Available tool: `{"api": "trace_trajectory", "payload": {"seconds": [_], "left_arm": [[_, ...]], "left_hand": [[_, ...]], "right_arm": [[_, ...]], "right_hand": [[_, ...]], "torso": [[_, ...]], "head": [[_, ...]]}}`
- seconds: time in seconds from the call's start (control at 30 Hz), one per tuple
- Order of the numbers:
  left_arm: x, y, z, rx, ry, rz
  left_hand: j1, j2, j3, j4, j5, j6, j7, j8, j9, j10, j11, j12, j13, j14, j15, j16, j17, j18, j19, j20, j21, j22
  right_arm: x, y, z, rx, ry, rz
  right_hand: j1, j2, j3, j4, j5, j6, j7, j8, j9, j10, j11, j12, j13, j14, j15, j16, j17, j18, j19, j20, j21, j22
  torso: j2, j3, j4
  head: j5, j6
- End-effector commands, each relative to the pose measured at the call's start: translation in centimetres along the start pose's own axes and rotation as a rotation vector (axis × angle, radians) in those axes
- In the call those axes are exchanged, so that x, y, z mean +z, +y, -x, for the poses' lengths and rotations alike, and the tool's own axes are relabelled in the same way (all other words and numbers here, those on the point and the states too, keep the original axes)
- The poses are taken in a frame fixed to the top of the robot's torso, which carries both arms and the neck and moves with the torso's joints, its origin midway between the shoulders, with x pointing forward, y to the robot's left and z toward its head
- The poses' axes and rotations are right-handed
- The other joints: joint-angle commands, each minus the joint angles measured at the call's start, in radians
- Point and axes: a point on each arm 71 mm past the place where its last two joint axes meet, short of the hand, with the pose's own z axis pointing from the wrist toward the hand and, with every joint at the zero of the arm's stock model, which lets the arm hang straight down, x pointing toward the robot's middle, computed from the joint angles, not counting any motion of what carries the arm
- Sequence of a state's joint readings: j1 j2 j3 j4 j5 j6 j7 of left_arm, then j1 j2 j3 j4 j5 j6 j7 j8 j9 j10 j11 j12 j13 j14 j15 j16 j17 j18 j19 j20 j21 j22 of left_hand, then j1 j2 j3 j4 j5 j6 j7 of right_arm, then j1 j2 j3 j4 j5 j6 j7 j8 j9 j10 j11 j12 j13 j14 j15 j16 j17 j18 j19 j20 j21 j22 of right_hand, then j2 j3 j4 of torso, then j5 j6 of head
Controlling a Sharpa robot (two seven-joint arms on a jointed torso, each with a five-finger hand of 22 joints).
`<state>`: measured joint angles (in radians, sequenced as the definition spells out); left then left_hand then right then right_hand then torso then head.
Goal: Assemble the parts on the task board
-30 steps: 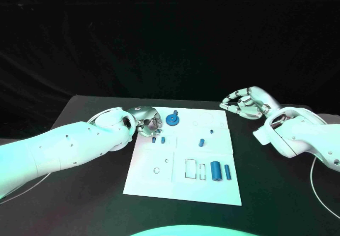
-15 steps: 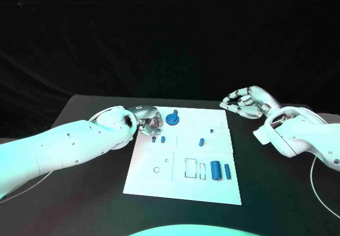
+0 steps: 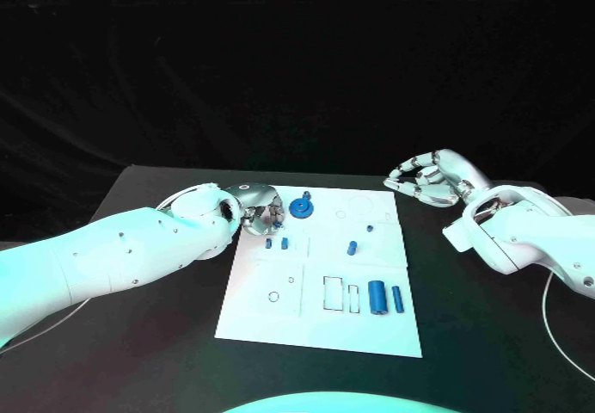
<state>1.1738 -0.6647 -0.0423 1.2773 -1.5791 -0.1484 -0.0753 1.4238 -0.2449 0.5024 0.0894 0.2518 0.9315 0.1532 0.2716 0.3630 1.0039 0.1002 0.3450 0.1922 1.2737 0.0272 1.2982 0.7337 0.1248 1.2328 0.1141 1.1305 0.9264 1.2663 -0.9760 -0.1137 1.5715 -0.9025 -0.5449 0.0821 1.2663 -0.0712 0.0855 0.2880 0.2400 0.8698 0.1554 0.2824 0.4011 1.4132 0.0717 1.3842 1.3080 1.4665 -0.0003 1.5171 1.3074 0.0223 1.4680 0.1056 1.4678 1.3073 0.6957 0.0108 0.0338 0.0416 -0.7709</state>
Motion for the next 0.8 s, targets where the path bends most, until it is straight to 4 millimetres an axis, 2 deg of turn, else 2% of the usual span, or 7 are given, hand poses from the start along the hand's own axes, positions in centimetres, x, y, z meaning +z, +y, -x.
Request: {"api": "trace_trajectory", "payload": {"seconds": [0.03,0.47,0.8], "left_arm": [[-0.22,0.5,-1.93,0.035,0.118,0.045],[-0.05,0.47,-2.08,0.052,0.129,0.058],[0.24,0.5,-2.36,0.087,0.158,0.093]], "left_hand": [[0.009,0.0,0.003,-0.002,-0.001,0.003,0.001,0.004,-0.001,-0.008,-0.001,0.007,0.003,0.004,-0.006,0.006,0.001,0.011,0.004,-0.005,0.006,0.002],[-0.019,-0.012,-0.005,0.013,0.0,-0.011,0.005,-0.002,-0.007,-0.037,0.002,0.035,0.019,0.001,-0.003,0.009,-0.002,0.011,0.0,-0.002,0.004,-0.002],[-0.024,0.003,0.015,0.027,0.008,0.016,-0.004,0.007,-0.006,-0.023,-0.007,0.073,0.034,0.007,-0.009,0.013,-0.001,0.009,0.009,-0.005,0.014,0.012]], "right_arm": [[0.01,0.07,-0.12,-0.007,0.01,0.006],[0.0,0.09,-0.14,-0.007,0.01,0.007],[-0.02,0.1,-0.14,-0.007,0.01,0.007]], "right_hand": [[0.002,0.002,0.002,0.001,0.0,0.001,-0.007,0.005,0.002,0.002,-0.006,0.0,0.082,0.069,-0.006,-0.004,0.101,0.005,0.042,-0.005,-0.002,0.197],[0.002,0.002,0.002,0.001,0.0,0.001,-0.007,0.005,0.002,0.002,-0.006,0.0,0.082,0.069,-0.006,-0.004,0.101,0.005,0.042,-0.005,-0.002,0.197],[0.002,0.002,0.002,0.001,0.0,0.001,-0.007,0.005,0.002,0.002,-0.006,0.0,0.082,0.069,-0.006,-0.004,0.101,0.005,0.042,-0.005,-0.002,0.197]], "torso": [[0.0,-0.0005,-0.0006],[0.0,0.0006,0.0],[0.0,0.0003,-0.0013]], "head": [[0.0,-0.002],[0.0,-0.003],[0.001,-0.005]]}}
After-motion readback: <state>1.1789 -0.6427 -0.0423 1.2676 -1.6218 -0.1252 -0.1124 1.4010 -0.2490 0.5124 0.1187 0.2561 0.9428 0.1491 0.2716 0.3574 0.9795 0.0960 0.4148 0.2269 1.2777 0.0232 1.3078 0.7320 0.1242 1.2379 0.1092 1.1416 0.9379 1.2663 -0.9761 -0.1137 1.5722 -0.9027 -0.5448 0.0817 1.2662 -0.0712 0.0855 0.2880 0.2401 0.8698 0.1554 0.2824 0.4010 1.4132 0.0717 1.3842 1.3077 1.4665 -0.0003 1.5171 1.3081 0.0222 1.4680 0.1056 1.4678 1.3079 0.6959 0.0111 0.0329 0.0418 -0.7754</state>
